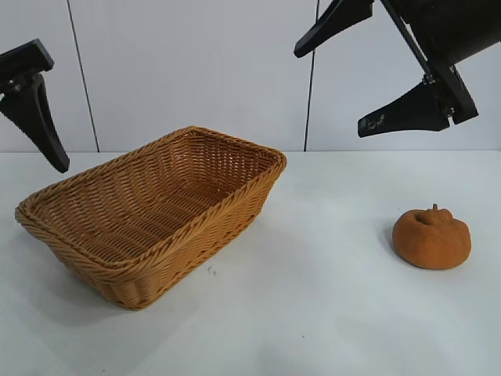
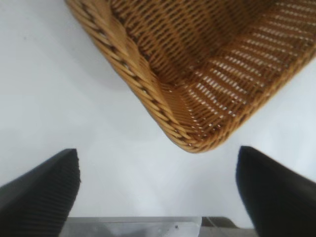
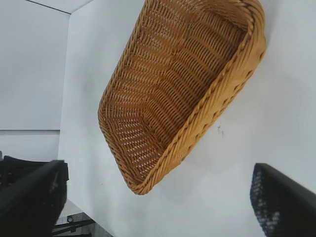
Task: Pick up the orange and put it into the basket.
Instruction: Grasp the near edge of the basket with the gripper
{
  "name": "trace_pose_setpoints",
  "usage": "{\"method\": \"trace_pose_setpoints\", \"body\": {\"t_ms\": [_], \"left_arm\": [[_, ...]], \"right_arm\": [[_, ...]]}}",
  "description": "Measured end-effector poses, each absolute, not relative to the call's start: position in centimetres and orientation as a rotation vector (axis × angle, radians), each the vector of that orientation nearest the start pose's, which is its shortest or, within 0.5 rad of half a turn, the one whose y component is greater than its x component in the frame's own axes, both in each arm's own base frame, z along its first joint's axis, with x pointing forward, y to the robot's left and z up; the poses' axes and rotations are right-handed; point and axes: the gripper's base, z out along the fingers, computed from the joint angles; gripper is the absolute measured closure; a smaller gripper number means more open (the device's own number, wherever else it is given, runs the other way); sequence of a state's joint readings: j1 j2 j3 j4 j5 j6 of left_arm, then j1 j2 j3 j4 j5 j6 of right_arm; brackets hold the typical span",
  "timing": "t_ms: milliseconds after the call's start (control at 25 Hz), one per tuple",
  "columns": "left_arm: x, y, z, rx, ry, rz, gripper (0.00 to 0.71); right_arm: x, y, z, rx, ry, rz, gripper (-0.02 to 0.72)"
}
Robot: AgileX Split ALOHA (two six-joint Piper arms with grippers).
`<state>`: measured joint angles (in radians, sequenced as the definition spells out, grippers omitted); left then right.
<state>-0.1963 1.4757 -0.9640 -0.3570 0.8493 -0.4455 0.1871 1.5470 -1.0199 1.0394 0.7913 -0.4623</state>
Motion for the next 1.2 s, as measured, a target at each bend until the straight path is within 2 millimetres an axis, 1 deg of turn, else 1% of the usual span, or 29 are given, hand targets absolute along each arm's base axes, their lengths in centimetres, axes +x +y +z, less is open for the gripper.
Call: {"method": "trace_pose_setpoints", "body": {"t_ms": [120, 280, 400, 520, 680, 840, 920, 1040, 1120, 1200], "left_arm": [[26.7, -8.4, 23.7, -0.778, 2.774, -0.53, 0.098], [26.5, -9.6, 23.2, -0.864, 2.711, -0.517, 0.098], [26.9, -9.6, 23.0, -0.979, 2.642, -0.515, 0.098], [27.3, -9.5, 22.4, -1.038, 2.628, -0.496, 0.098], [27.9, -9.7, 20.4, -1.076, 2.678, -0.442, 0.098], [28.8, -10.0, 17.8, -1.109, 2.718, -0.395, 0.098], [29.3, -10.2, 16.2, -1.145, 2.73, -0.393, 0.098], [29.9, -10.6, 14.5, -1.175, 2.737, -0.422, 0.098], [30.0, -10.8, 13.8, -1.182, 2.744, -0.439, 0.102], [30.0, -10.9, 13.5, -1.181, 2.75, -0.45, 0.135]], "right_arm": [[29.6, 11.3, 26.2, -0.009, 2.518, 1.07, 0.01], [29.6, 11.3, 26.2, -0.009, 2.518, 1.07, 0.01], [29.6, 11.3, 26.2, -0.009, 2.518, 1.07, 0.01], [29.6, 11.3, 26.2, -0.009, 2.518, 1.07, 0.01], [29.6, 11.3, 26.2, -0.009, 2.518, 1.07, 0.01], [29.6, 11.3, 26.2, -0.009, 2.518, 1.07, 0.01], [29.6, 11.3, 26.2, -0.009, 2.518, 1.07, 0.01], [29.6, 11.3, 26.2, -0.009, 2.518, 1.07, 0.01], [29.6, 11.3, 26.2, -0.009, 2.518, 1.07, 0.01], [29.6, 11.3, 26.2, -0.01, 2.519, 1.069, 0.01]]}}
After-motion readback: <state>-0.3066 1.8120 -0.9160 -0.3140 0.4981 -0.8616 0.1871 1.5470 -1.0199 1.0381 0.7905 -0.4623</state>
